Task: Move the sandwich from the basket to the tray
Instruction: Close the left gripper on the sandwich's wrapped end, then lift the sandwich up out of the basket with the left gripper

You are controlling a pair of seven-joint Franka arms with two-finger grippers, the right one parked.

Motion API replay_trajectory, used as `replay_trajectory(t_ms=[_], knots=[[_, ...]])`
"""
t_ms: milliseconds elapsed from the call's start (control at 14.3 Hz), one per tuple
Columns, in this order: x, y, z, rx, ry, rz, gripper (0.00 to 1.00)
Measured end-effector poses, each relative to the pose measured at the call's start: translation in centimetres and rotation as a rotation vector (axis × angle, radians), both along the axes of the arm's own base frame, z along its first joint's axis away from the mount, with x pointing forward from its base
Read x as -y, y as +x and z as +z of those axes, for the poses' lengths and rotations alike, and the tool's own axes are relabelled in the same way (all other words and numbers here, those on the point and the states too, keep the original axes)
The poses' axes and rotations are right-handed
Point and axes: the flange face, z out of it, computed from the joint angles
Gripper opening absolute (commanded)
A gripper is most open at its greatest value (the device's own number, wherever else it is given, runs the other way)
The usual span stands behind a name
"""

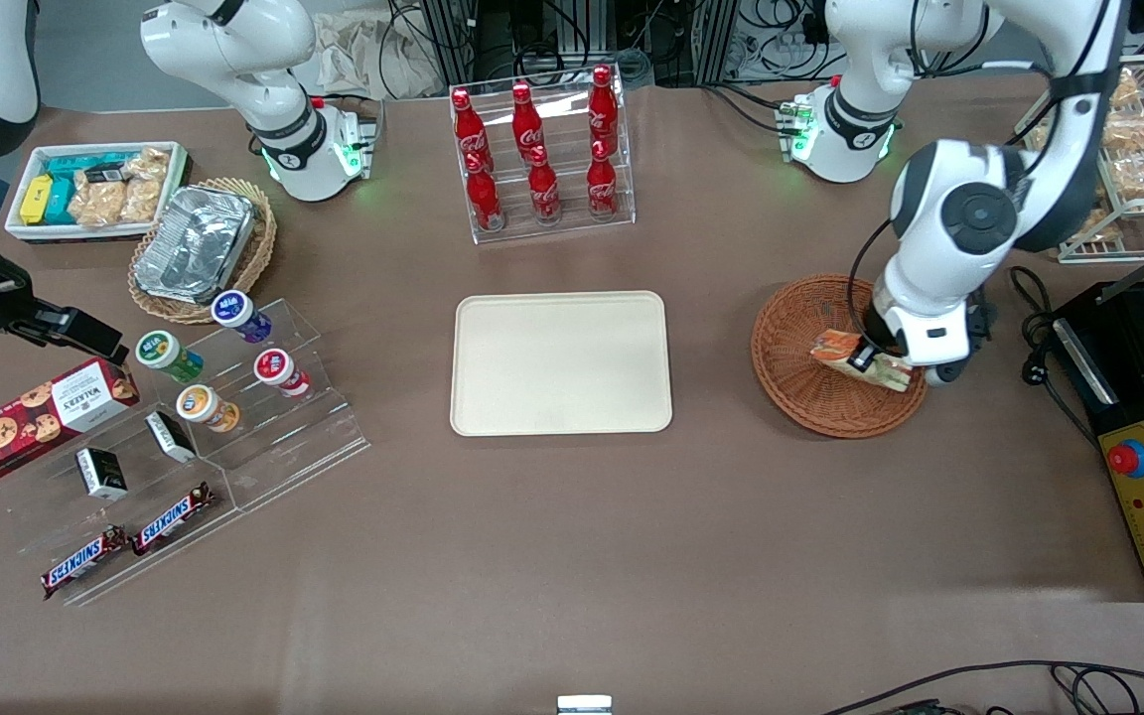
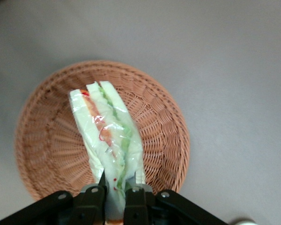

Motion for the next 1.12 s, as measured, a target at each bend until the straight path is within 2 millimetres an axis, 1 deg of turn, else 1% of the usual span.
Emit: replay_trajectory(t_ms=[70,209,349,488,628,698,837,977,1116], knots=[[0.0,0.6,2.0,-0.009,0.002,-0.025,0.00],[0.0,1.9,6.4,-0.013,-0.009,-0.056,0.00],[0.1,2.6,10.6,-0.018,-0.022,-0.105,0.00],[0.1,2.7,14.1,-0.031,-0.024,-0.136,0.00],[0.1,2.8,16.8,-0.025,-0.027,-0.152,0.00],[0.1,2.7,17.6,-0.026,-0.028,-0.156,0.00],[0.2,2.6,18.1,-0.032,-0.029,-0.171,0.00],[0.6,2.2,17.8,-0.068,-0.036,-0.223,0.00],[2.1,1.6,17.4,-0.104,-0.078,-0.299,0.00]])
